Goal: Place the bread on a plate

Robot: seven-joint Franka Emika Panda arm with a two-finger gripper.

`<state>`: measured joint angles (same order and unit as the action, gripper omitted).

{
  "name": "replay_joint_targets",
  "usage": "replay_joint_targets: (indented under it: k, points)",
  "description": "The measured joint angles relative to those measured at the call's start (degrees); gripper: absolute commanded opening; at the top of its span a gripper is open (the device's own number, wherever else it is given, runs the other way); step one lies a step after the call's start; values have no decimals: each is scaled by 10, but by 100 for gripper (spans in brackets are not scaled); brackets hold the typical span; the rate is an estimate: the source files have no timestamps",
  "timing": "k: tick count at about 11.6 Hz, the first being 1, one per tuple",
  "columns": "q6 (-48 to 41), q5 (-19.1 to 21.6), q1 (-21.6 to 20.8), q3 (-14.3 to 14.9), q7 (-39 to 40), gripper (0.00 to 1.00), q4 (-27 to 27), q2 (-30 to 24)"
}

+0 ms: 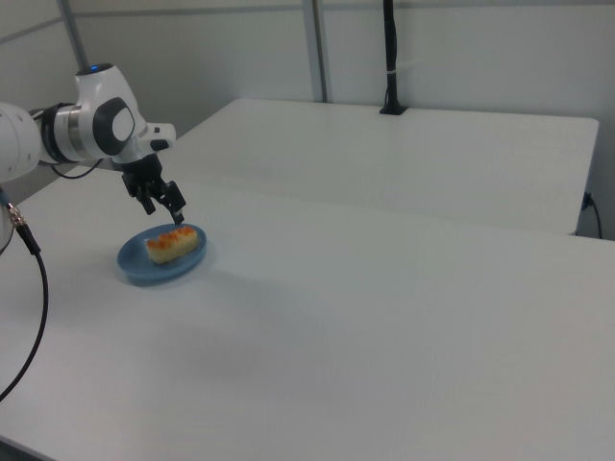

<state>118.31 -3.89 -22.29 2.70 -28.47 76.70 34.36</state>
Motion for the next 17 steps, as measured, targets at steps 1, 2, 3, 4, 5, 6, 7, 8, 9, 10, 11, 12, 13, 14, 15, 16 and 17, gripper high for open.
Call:
replay_joint_targets:
  k: [1, 2, 3, 4, 5, 6, 7, 8, 9, 10, 11, 12, 13, 14, 15, 16, 17]
  points:
    - [-5, 0, 3, 0, 0, 100, 3, -1]
    - [-5, 0, 4, 0, -6, 100, 8, 4]
    - [-5, 0, 3, 0, -22, 100, 10, 14]
    - [-5, 0, 2, 0, -37, 100, 11, 27]
    - [5, 0, 2, -1, -50, 100, 11, 39]
    - [19, 0, 1, -2, -65, 100, 11, 45]
    - [23, 0, 0, -2, -75, 100, 11, 45]
    - [23, 0, -1, -2, -80, 100, 9, 45]
    - [23, 0, -1, -2, -81, 100, 5, 43]
    - [21, 0, 0, -2, -81, 100, 3, 35]
    - [-8, 0, 3, -2, -65, 100, 0, 19]
    - [-48, -1, 6, 1, -31, 100, -1, -6]
    - [-92, -2, 13, 4, 5, 100, -2, -36]
    - [-139, -5, 31, 7, 53, 100, -2, -70]
    - [-184, -6, 58, 8, 109, 100, -2, -104]
    - [-218, -6, 86, 8, 151, 100, -1, -134]
    - [-243, -6, 113, 9, 177, 100, 2, -162]
